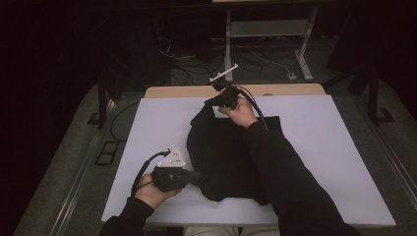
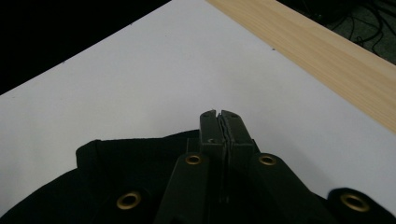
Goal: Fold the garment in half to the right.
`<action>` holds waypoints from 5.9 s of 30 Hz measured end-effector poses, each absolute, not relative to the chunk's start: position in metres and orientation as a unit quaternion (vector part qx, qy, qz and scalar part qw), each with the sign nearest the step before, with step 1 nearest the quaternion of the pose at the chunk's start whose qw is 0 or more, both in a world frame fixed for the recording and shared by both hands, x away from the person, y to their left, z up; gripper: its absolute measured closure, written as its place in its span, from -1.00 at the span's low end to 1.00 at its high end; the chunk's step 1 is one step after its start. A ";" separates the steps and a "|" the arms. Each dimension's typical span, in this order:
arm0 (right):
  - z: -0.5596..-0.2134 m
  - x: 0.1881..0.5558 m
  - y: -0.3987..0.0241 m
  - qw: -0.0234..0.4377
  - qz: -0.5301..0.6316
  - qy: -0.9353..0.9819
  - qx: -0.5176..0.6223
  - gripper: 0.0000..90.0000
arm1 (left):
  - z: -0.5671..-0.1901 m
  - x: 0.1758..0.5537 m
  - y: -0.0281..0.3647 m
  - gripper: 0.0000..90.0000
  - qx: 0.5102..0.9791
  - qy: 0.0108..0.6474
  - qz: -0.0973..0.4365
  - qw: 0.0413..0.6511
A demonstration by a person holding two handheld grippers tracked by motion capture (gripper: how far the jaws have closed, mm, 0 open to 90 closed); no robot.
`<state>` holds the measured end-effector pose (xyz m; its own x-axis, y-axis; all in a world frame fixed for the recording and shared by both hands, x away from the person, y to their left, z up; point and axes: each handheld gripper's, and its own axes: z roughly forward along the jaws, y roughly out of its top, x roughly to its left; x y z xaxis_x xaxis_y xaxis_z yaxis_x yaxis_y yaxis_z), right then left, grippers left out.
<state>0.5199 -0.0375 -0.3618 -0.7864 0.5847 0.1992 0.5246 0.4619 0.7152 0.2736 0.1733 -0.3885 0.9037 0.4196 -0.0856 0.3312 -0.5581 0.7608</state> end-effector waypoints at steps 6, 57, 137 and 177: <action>-0.359 0.520 -0.051 0.041 0.407 0.850 0.333 0.94 | -0.383 0.276 0.167 0.90 0.880 0.208 0.054 0.423; -0.362 0.511 -0.145 0.061 0.417 0.820 0.386 0.94 | -0.370 0.295 0.098 0.90 0.875 0.164 0.039 0.453; -0.400 0.498 -0.266 0.080 0.407 0.775 0.477 0.94 | -0.400 0.300 -0.041 0.90 0.886 0.086 -0.046 0.454; -0.409 0.461 -0.299 0.102 0.426 0.737 0.515 -0.54 | -0.417 0.297 -0.087 0.91 0.902 0.076 -0.067 0.421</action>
<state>0.4615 -0.2988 -0.4094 -0.4489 0.8457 0.2885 0.6719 0.1066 0.7330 0.2969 -0.0868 -0.4172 0.9796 0.0798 -0.1843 0.1925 -0.6345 0.7485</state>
